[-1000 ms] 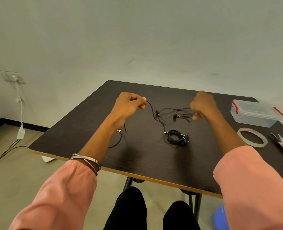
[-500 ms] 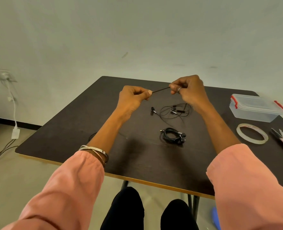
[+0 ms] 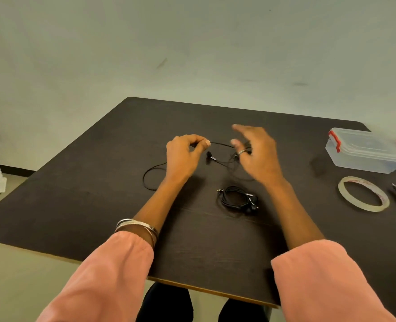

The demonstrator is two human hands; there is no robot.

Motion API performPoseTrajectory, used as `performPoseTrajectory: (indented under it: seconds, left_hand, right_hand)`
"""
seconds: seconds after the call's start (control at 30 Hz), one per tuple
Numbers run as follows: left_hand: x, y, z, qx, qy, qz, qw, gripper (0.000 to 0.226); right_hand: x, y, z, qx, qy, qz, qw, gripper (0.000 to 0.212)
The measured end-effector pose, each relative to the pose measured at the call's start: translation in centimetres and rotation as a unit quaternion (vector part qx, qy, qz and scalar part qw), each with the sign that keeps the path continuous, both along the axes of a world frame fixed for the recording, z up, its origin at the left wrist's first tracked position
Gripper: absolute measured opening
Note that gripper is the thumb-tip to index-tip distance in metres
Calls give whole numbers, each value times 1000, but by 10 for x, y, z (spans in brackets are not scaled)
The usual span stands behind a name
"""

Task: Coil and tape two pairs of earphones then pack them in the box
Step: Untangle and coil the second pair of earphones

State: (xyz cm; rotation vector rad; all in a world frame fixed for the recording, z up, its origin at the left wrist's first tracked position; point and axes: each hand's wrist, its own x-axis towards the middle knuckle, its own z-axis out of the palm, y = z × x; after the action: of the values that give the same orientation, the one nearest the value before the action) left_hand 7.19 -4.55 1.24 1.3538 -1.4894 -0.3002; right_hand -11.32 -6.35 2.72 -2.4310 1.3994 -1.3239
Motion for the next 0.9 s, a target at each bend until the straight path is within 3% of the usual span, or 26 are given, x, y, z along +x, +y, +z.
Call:
performPoseTrajectory:
  seconds: [0.1, 0.23, 0.37, 0.53, 0.63, 0.73, 0.83, 0.9]
  left_hand:
    - [-3, -1, -4, -17, -9, -16, 1000, 10]
    - [-1, 2, -6, -6, -5, -56, 998, 10]
    - [5, 3, -8, 1, -14, -48, 999, 11]
    - [16, 5, -11, 10, -7, -7, 1000, 10]
    - [14, 6, -10, 17, 13, -3, 1000, 12]
    - [12, 7, -11, 30, 46, 0, 998, 13]
    - [10, 5, -10, 29, 58, -10, 998, 13]
    - [9, 4, -10, 23, 60, -10, 998, 13]
  right_hand:
    - [16, -4, -7, 47, 34, 57, 997, 36]
    - [14, -5, -11, 20, -12, 75, 997, 17]
    - [-4, -3, -10, 10, -129, 11, 992, 12]
    - [-33, -3, -8, 7, -302, -124, 945, 15]
    - [-37, 0, -10, 1, -264, -134, 955, 15]
    - [-28, 5, -9, 5, -173, -112, 979, 37]
    - [-15, 11, -4, -28, -81, -31, 996, 53]
    - [-8, 13, -2, 13, -5, 51, 999, 62]
